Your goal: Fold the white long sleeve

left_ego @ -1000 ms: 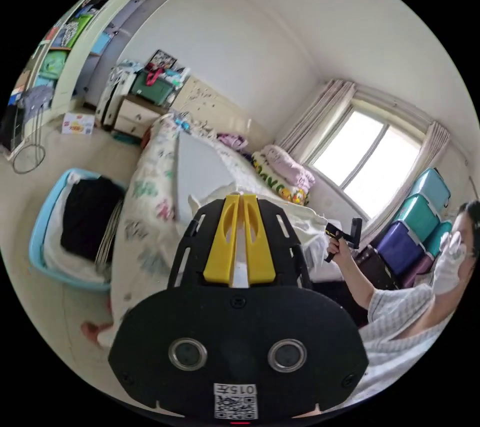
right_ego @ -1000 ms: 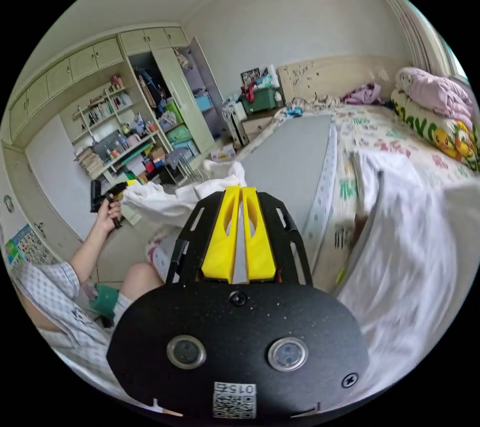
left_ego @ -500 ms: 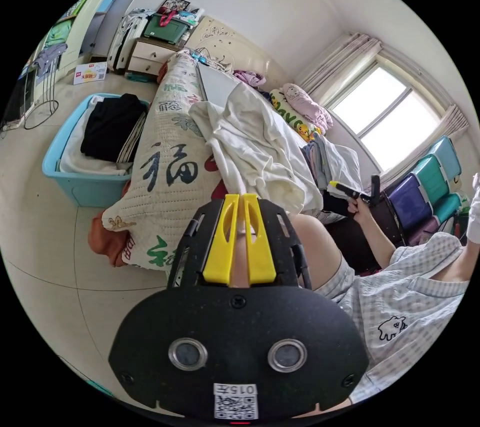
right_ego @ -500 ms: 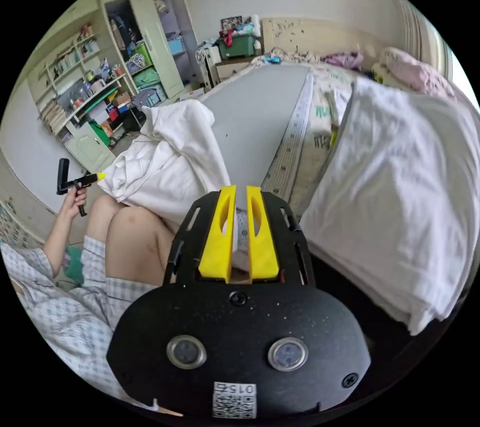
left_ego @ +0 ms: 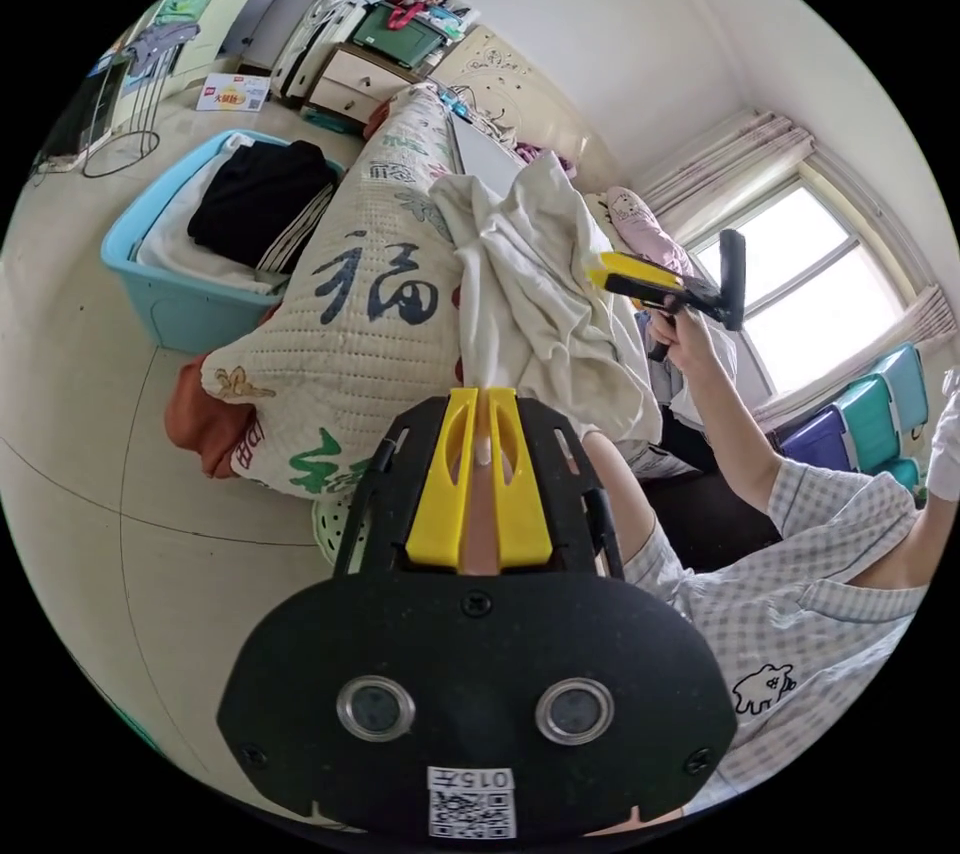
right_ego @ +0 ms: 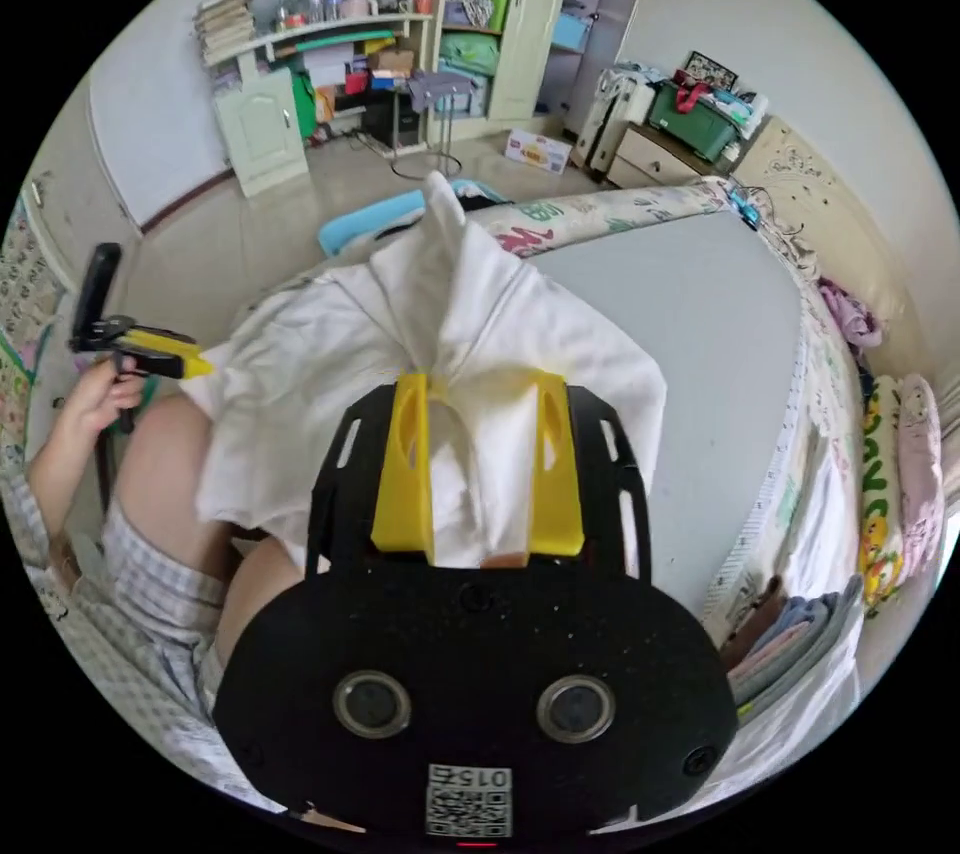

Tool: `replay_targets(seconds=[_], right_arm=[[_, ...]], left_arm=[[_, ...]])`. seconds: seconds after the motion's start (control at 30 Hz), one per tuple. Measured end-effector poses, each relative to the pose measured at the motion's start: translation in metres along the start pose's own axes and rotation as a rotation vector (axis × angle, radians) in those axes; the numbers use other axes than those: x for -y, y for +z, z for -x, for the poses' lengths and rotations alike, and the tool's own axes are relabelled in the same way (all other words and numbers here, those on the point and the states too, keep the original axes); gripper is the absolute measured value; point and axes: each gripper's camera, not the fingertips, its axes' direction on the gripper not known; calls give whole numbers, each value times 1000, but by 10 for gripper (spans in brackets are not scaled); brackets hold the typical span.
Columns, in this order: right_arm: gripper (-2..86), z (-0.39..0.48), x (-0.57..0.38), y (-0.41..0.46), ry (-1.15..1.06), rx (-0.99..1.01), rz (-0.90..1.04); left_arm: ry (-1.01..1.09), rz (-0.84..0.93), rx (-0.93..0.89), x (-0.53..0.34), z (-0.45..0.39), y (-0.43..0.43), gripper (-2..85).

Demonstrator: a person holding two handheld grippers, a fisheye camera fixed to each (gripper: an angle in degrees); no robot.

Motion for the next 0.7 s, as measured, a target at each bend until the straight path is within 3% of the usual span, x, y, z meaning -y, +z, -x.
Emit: replay_targets(seconds=[0.1, 0.27, 0.47, 0.6, 0.7], right_arm=[[47, -18, -19, -7, 16, -53, -33], [42, -95, -137, -79, 318, -187, -142], [40, -128, -296, -68, 551, -128, 134], [55, -105, -329, -111, 587, -184, -17], [72, -70, -317, -130, 470, -75, -165]], left_arm=[[-11, -21, -3, -1, -4, -1, -2], [6, -16, 30, 3, -11, 3, -1], [7, -34, 15, 11, -17, 2, 8], [76, -64, 83, 15, -45, -14, 26], [152, -50, 137, 17, -71, -23, 50]])
